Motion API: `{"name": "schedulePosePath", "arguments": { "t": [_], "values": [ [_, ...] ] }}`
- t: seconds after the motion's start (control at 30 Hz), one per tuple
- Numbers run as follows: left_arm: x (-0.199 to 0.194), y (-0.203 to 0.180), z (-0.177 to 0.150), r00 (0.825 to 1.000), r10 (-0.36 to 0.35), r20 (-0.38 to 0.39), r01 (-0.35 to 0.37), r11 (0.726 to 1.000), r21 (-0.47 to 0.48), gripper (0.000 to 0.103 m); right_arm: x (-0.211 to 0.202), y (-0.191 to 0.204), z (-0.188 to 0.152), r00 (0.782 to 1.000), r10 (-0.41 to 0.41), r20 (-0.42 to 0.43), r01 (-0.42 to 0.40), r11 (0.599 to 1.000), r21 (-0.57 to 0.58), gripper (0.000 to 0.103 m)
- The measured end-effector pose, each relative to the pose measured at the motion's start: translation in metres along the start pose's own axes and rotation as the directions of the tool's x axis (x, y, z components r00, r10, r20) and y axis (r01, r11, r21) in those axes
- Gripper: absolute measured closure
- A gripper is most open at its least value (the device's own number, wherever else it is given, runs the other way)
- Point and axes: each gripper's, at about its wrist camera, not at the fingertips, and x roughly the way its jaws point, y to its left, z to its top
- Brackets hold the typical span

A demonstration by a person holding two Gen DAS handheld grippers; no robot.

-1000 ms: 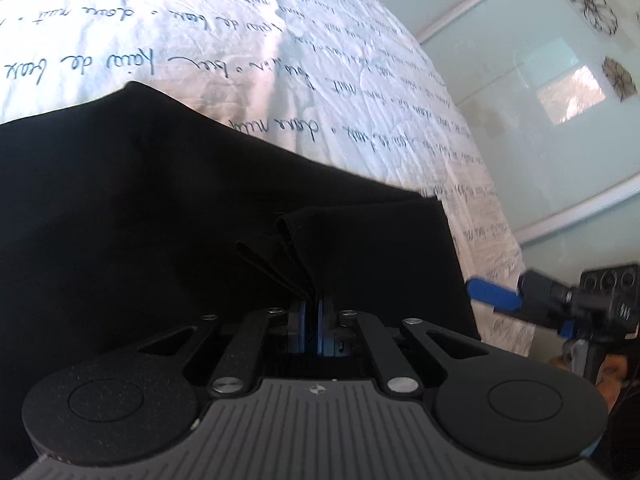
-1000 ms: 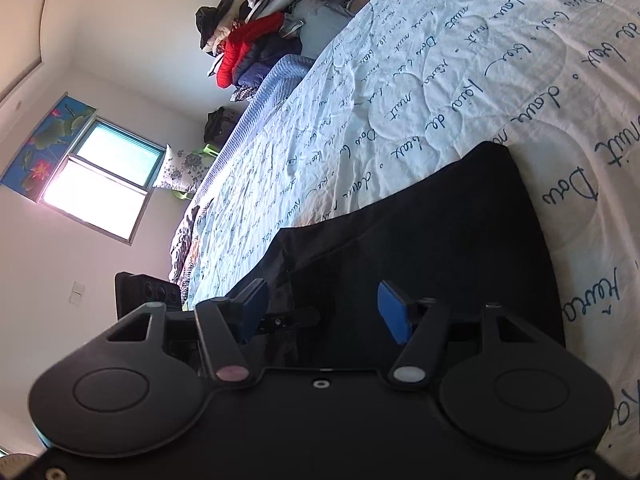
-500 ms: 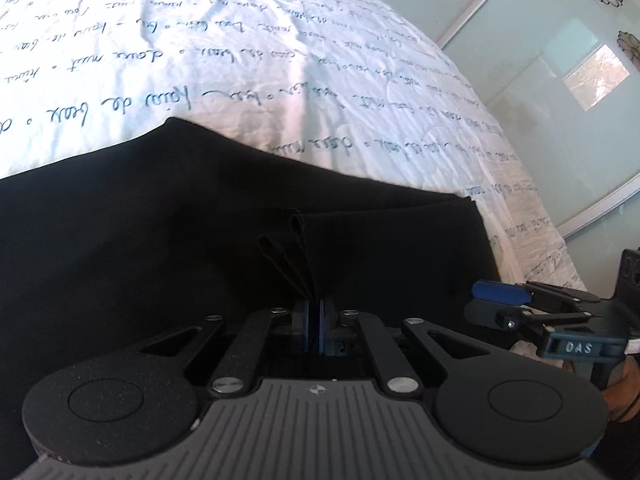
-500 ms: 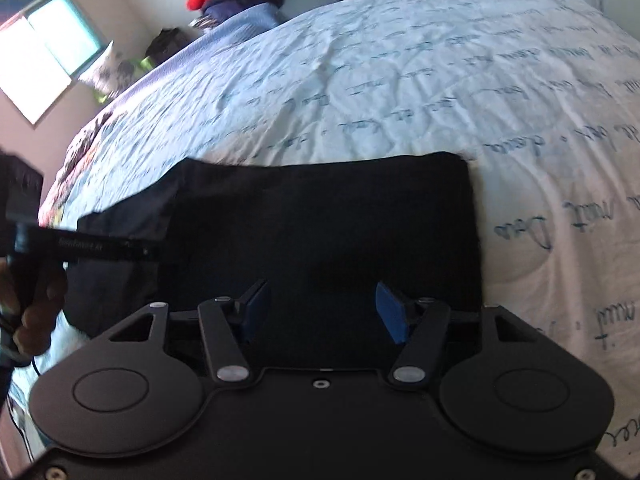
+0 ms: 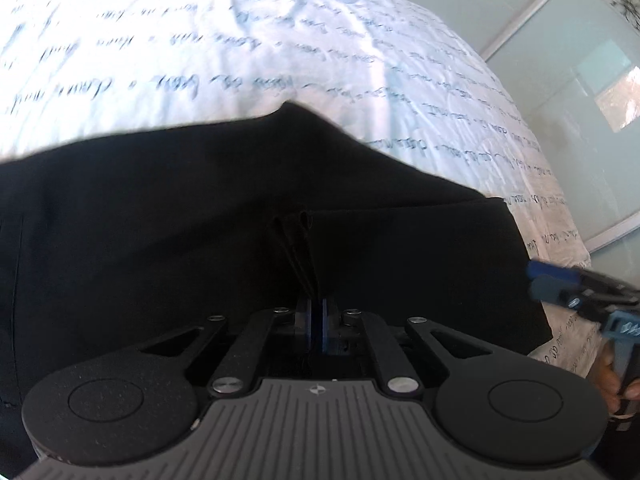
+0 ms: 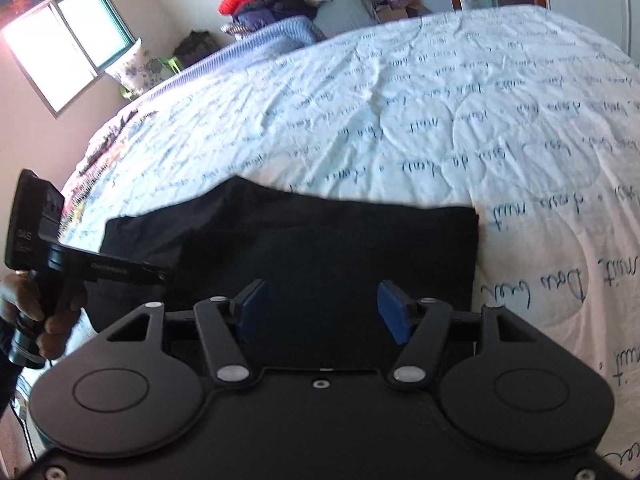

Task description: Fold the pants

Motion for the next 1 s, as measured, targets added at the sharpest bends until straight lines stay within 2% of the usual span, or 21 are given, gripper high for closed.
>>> {"name": "schedulePosePath", "arguments": {
  "t": [0.1,0.17,0.27,0.33,0.4,0.43,0.53,0.67,0.73,0.77,0.8,0.83,0.93,1.0],
  "values": [
    [0.002,-0.005,0.000,1.000,0.016,0.009,-0.016,1.000,0.022,0.096,0.024,-0.005,-0.016,0.996,-0.025,-0.081,0.024,1.000,-0.003,0.040],
    [0.004,-0.010,0.000,0.999,0.034,0.013,-0.035,0.998,0.046,0.096,0.022,-0.001,-0.018,0.997,-0.036,-0.062,0.035,0.999,-0.013,0.040],
    [0.004,-0.009,0.000,1.000,0.028,0.013,-0.029,0.998,0.047,0.096,0.011,0.004,-0.012,1.000,-0.002,-0.017,0.002,1.000,-0.004,0.040],
    [0.005,-0.005,-0.001,1.000,0.021,0.013,-0.022,0.999,0.036,0.096,0.015,0.006,-0.012,0.999,-0.028,-0.028,0.027,0.999,-0.021,0.040],
    [0.006,-0.006,-0.003,1.000,0.023,0.018,-0.024,0.999,0.033,0.095,0.029,0.007,-0.019,0.995,-0.066,-0.075,0.061,0.996,-0.067,0.040],
    [0.006,-0.006,-0.004,0.999,0.024,0.021,-0.025,0.999,0.034,0.095,0.032,0.013,-0.024,0.994,-0.095,-0.062,0.086,0.987,-0.138,0.039],
    [0.006,-0.005,-0.005,0.999,0.022,0.026,-0.022,0.999,0.031,0.095,0.030,0.043,-0.037,0.977,-0.211,-0.014,0.194,0.922,-0.334,0.036],
    [0.005,-0.004,-0.005,0.999,0.015,0.028,-0.016,1.000,0.020,0.095,0.022,0.061,-0.038,0.968,-0.235,0.086,0.250,0.881,-0.402,0.036],
    [0.005,-0.004,-0.006,0.999,0.017,0.030,-0.017,1.000,0.018,0.095,0.028,0.064,-0.038,0.961,-0.263,0.090,0.276,0.866,-0.416,0.034],
    [0.005,-0.004,-0.006,0.999,0.017,0.030,-0.017,1.000,0.017,0.095,0.035,0.062,-0.040,0.958,-0.280,0.064,0.280,0.861,-0.425,0.031],
    [0.005,-0.004,-0.006,0.999,0.017,0.030,-0.017,1.000,0.015,0.095,0.044,0.059,-0.043,0.956,-0.292,0.038,0.279,0.857,-0.433,0.028],
    [0.005,-0.004,-0.007,0.999,0.016,0.031,-0.016,1.000,0.013,0.095,0.044,0.057,-0.046,0.958,-0.282,0.058,0.279,0.861,-0.425,0.026],
    [0.005,-0.003,-0.007,0.999,0.010,0.032,-0.011,1.000,0.006,0.094,0.034,0.054,-0.034,0.964,-0.263,0.030,0.254,0.889,-0.381,0.026],
    [0.005,-0.003,-0.006,0.999,0.013,0.032,-0.013,1.000,0.004,0.093,0.024,0.058,-0.029,0.965,-0.253,0.076,0.263,0.888,-0.377,0.026]
  ]
}}
